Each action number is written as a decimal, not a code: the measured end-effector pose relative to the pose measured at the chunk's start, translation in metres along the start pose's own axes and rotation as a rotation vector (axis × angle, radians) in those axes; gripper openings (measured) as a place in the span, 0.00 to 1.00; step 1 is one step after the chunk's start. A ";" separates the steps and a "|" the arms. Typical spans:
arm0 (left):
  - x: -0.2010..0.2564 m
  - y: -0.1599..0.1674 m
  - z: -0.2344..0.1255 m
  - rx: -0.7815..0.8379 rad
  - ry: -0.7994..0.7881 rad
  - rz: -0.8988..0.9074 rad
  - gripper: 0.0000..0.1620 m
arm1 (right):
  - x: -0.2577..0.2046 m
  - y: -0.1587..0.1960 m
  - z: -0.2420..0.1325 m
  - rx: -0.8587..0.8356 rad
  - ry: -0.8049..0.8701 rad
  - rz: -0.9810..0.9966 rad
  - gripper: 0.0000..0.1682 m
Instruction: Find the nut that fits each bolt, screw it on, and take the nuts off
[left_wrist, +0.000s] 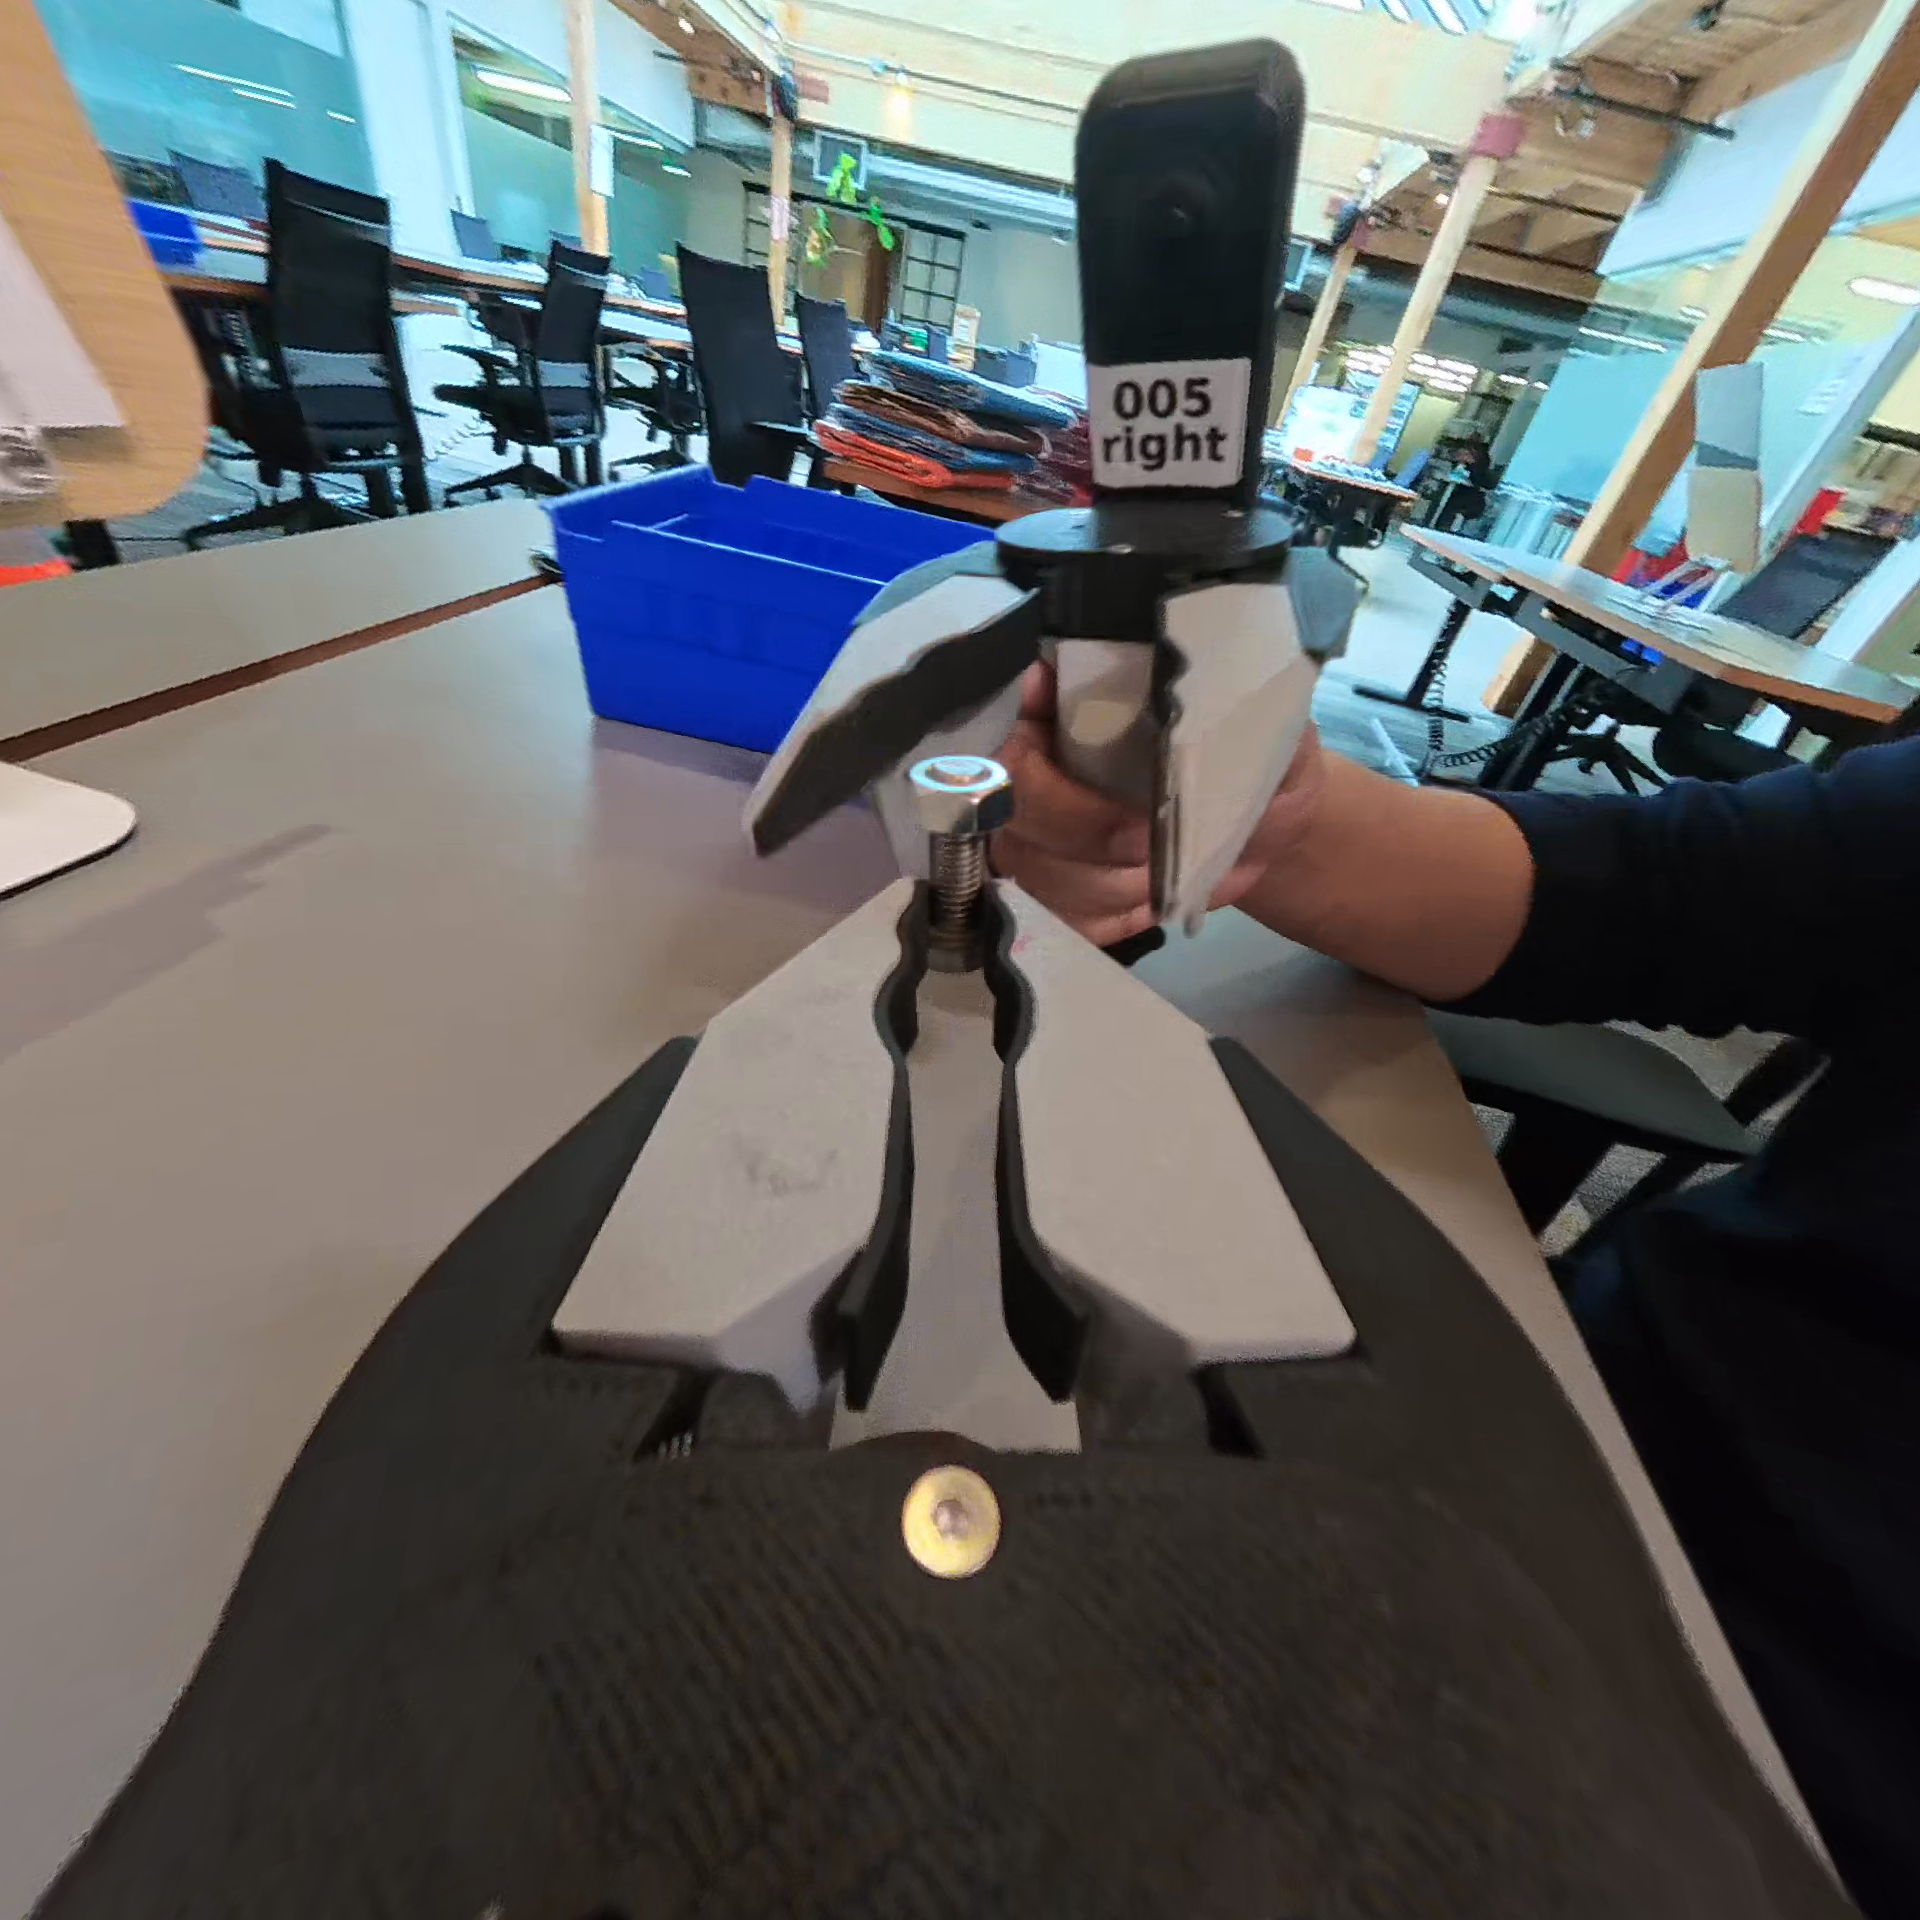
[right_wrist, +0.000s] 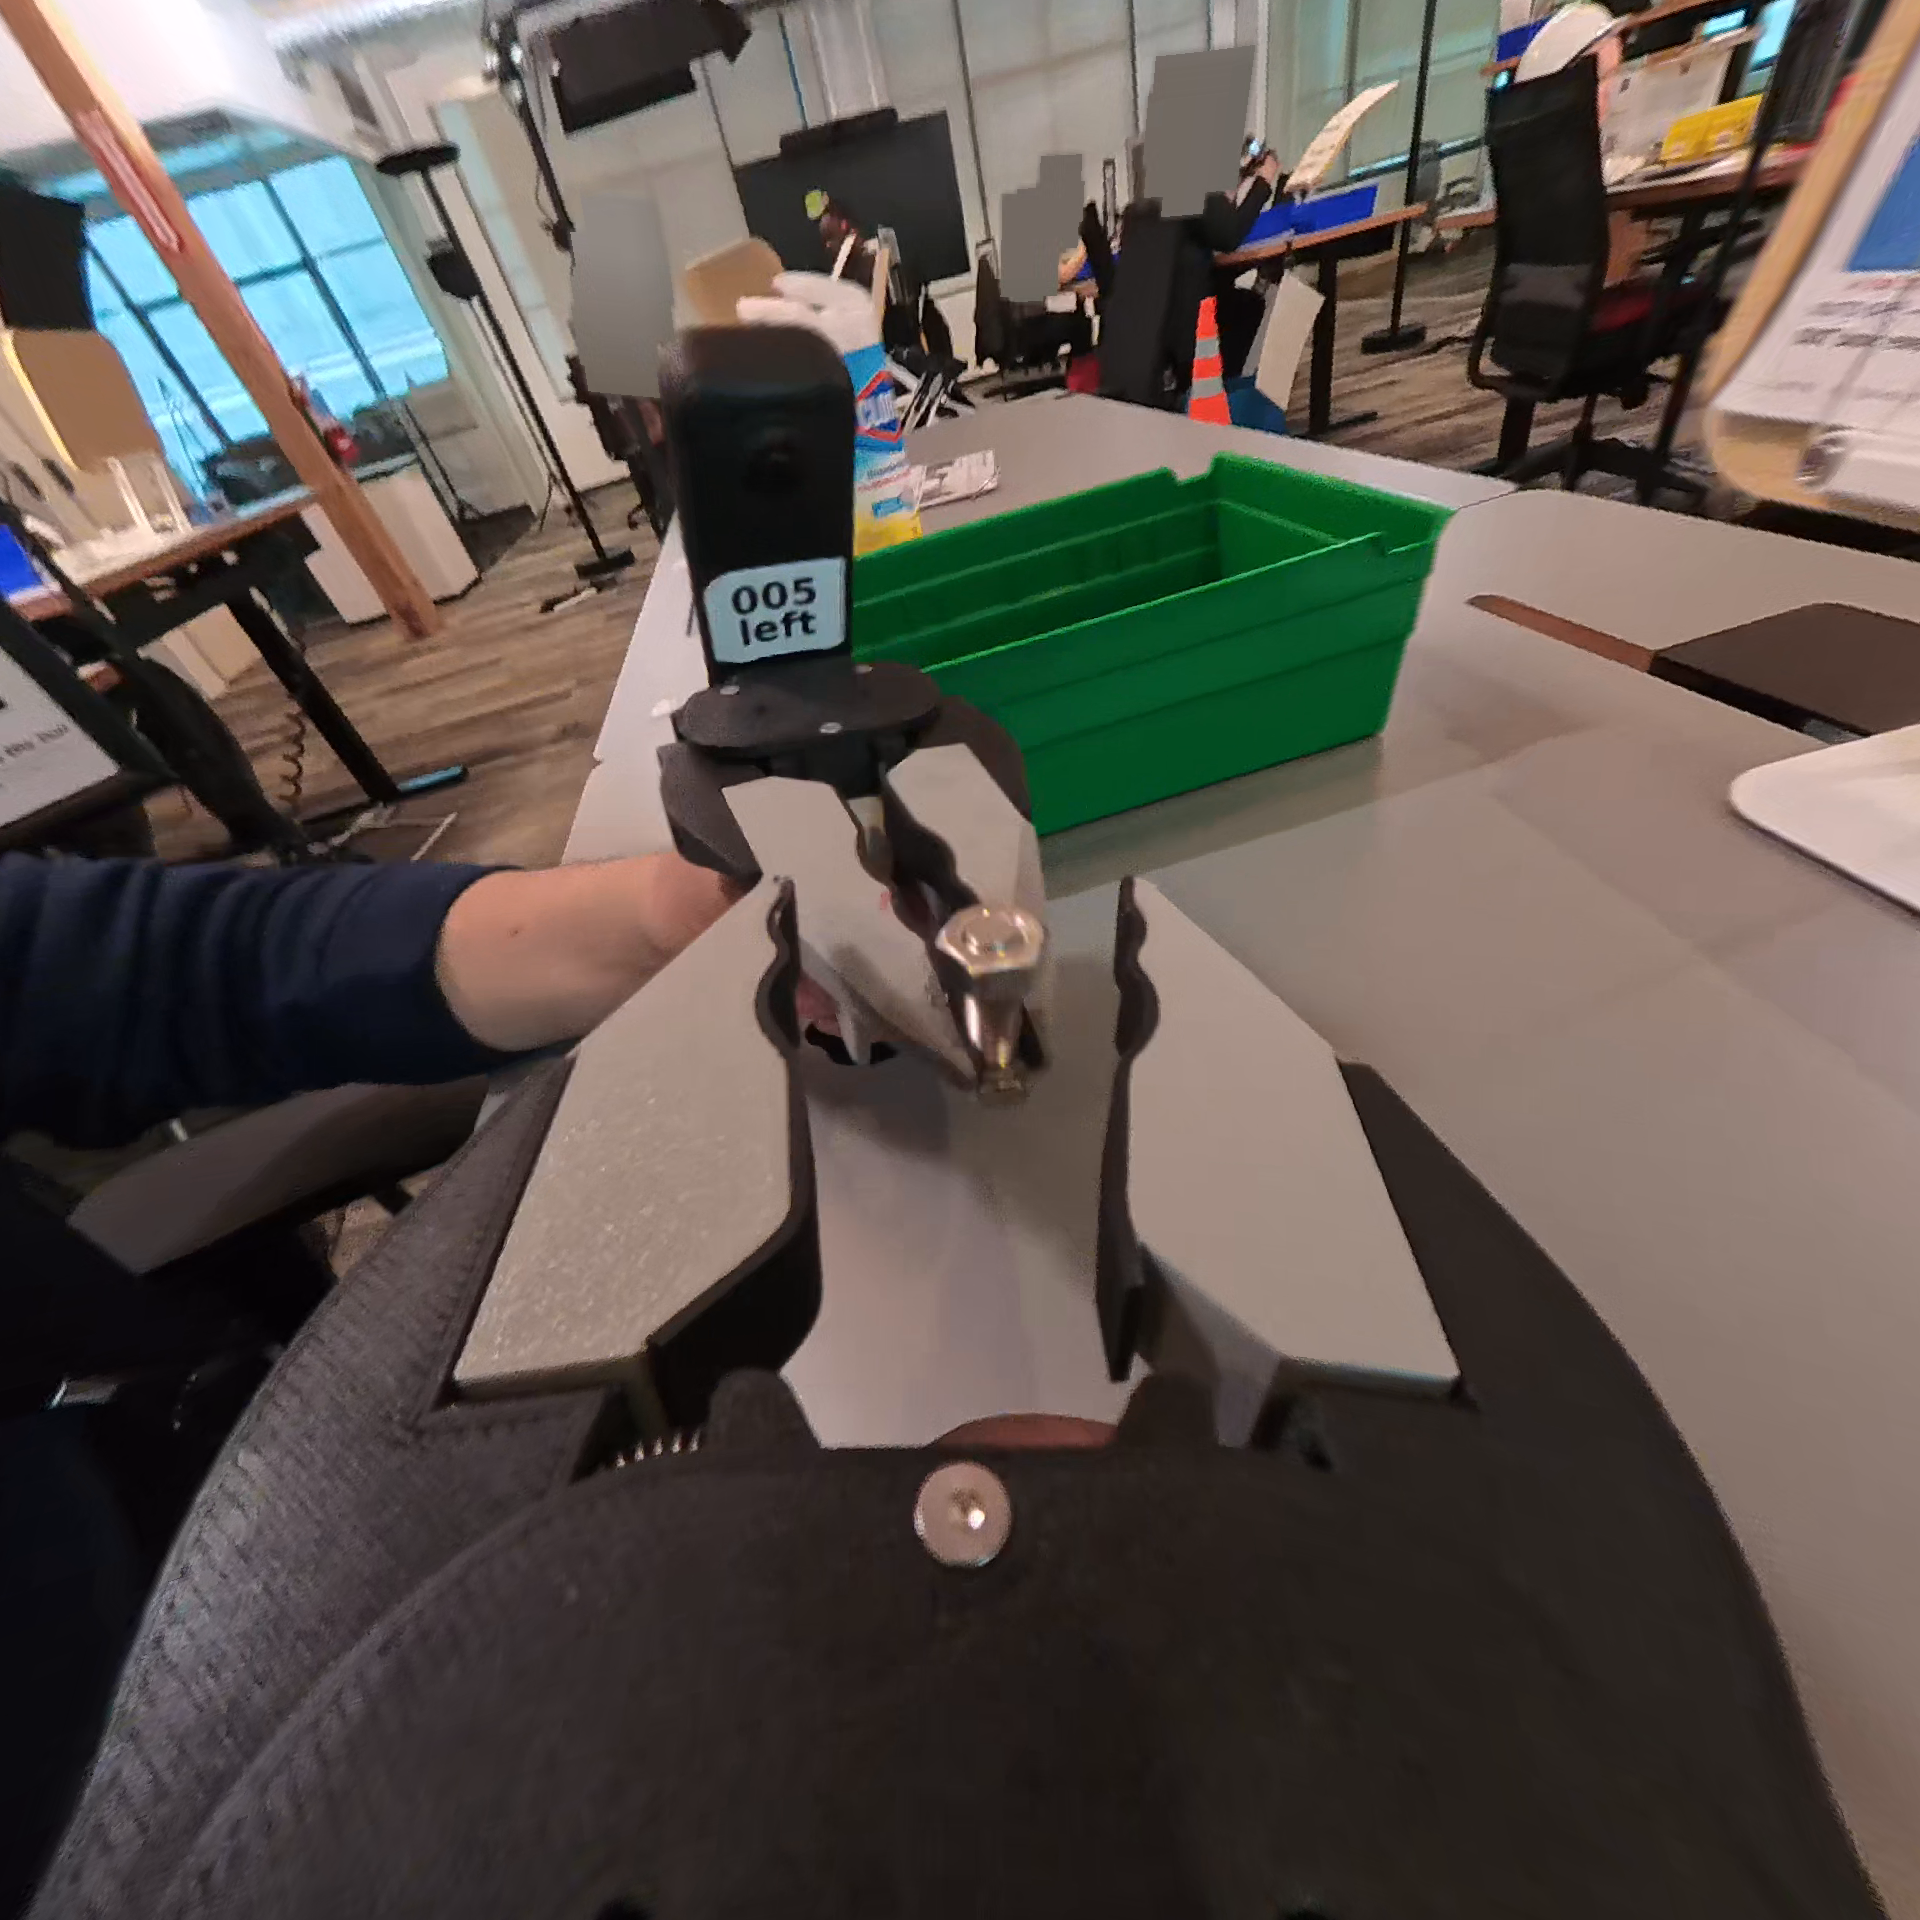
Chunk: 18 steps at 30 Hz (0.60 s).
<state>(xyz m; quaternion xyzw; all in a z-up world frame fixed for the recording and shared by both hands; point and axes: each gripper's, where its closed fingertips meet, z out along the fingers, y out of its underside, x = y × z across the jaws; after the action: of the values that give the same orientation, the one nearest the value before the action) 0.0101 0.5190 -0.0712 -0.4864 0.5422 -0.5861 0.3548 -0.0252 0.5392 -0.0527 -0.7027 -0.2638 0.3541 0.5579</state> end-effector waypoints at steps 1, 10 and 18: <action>-0.001 0.000 0.002 -0.001 -0.016 0.003 0.04 | -0.006 0.002 0.003 -0.009 -0.024 -0.010 0.31; -0.029 -0.002 -0.017 0.014 -0.113 -0.067 0.04 | 0.009 -0.008 -0.012 0.014 0.087 -0.060 0.32; -0.046 0.001 -0.022 0.004 -0.210 -0.086 0.04 | -0.007 -0.010 -0.018 0.056 -0.048 0.007 0.08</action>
<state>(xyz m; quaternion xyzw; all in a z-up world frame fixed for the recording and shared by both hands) 0.0014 0.5690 -0.0792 -0.5671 0.4796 -0.5477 0.3852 -0.0149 0.5250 -0.0389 -0.6792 -0.2647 0.3798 0.5695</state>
